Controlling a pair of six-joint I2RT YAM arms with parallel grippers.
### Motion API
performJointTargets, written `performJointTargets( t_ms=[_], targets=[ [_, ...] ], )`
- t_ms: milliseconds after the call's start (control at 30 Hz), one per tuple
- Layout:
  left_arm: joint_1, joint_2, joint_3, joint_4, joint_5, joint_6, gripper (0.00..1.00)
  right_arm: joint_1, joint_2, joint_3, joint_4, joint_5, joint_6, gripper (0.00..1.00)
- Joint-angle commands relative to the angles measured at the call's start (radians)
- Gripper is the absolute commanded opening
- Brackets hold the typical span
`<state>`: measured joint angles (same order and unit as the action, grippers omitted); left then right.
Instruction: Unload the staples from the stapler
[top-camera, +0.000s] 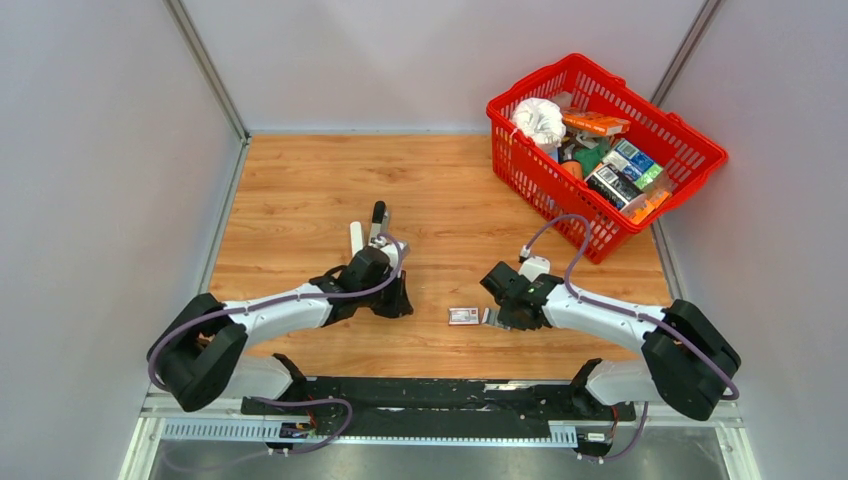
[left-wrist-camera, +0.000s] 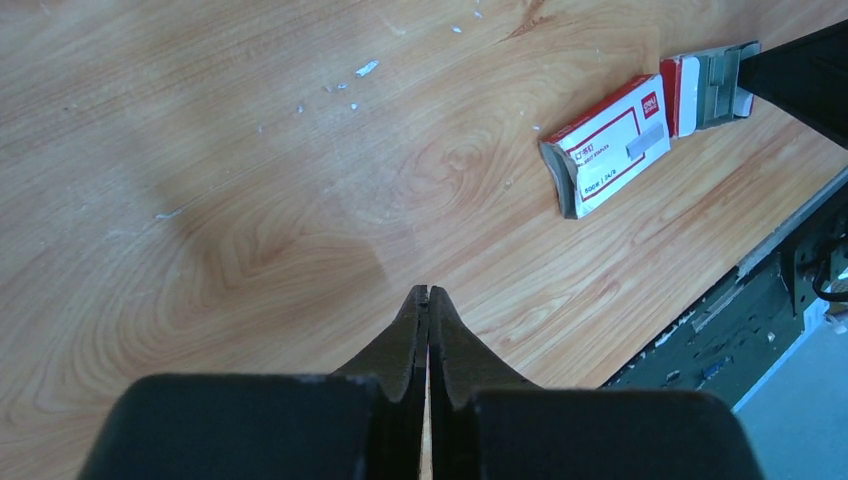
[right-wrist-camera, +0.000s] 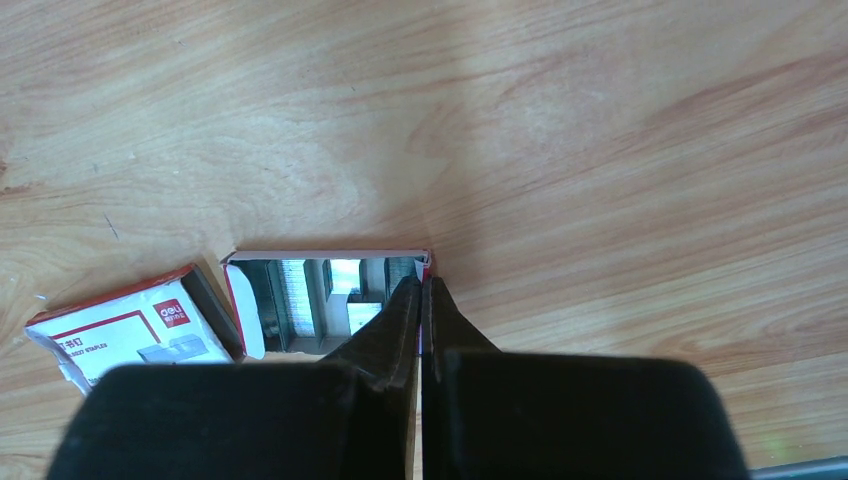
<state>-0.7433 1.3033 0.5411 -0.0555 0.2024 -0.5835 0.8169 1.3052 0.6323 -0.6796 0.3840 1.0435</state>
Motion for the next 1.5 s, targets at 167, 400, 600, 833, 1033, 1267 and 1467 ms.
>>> performJointTargets(
  t_ms=[167, 400, 600, 833, 1033, 1267, 1467],
  targets=[
    [-0.033, 0.059, 0.020, 0.106, 0.032, -0.032, 0.00, 0.007, -0.001, -0.029, 0.055, -0.019, -0.049, 0.00],
    [-0.047, 0.096, 0.034, 0.120, 0.034, -0.039, 0.00, 0.007, 0.006, -0.023, 0.071, -0.013, -0.069, 0.00],
    [-0.060, 0.135, 0.059, 0.135, 0.038, -0.049, 0.00, 0.008, 0.005, -0.029, 0.097, -0.030, -0.085, 0.00],
    [-0.073, 0.200, 0.092, 0.158, 0.040, -0.055, 0.00, 0.016, 0.003, -0.045, 0.127, -0.046, -0.102, 0.00],
    [-0.079, 0.257, 0.111, 0.178, 0.057, -0.064, 0.00, 0.041, -0.003, -0.051, 0.143, -0.053, -0.117, 0.00],
    [-0.087, 0.267, 0.111, 0.184, 0.057, -0.067, 0.00, 0.080, 0.009, -0.046, 0.149, -0.046, -0.109, 0.00],
    [-0.090, 0.264, 0.109, 0.178, 0.054, -0.068, 0.00, 0.106, 0.017, -0.034, 0.146, -0.039, -0.096, 0.00]
  ],
)
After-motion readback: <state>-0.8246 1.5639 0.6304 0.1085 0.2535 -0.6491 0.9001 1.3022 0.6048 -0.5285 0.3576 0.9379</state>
